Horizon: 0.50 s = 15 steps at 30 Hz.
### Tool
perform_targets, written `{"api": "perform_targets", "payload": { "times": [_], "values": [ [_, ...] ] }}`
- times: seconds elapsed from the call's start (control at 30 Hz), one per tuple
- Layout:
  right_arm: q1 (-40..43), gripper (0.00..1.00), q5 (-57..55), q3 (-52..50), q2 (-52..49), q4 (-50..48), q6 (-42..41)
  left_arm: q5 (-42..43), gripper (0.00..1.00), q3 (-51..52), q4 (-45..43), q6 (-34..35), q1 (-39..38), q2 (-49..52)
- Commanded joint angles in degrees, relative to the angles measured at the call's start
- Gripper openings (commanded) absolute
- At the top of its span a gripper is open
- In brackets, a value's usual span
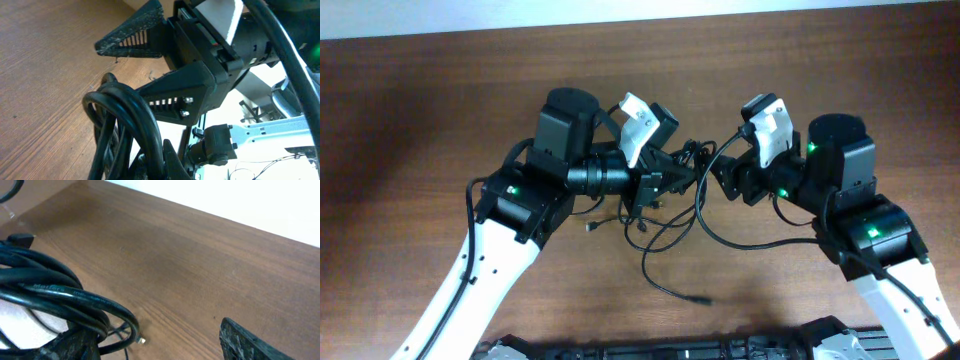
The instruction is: Untangle cables
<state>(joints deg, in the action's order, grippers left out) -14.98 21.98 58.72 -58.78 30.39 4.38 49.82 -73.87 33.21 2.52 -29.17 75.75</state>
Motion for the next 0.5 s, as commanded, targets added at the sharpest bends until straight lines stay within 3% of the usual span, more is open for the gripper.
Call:
{"api": "perform_targets", "payload": {
  "times": [0.0,0.47],
  "values": [
    [0.0,0.75,0.8,0.6,-0.6,-3.5,-0.4,6.9,0.00,-1.1,-0.4,-1.3,-0.8,-1.5],
    [0.0,0.75,5.9,0.6,-0.6,-8.5,-1.5,4.0,0.00,-1.1,-2.1,-1.3,-3.5,-1.5]
  ]
}}
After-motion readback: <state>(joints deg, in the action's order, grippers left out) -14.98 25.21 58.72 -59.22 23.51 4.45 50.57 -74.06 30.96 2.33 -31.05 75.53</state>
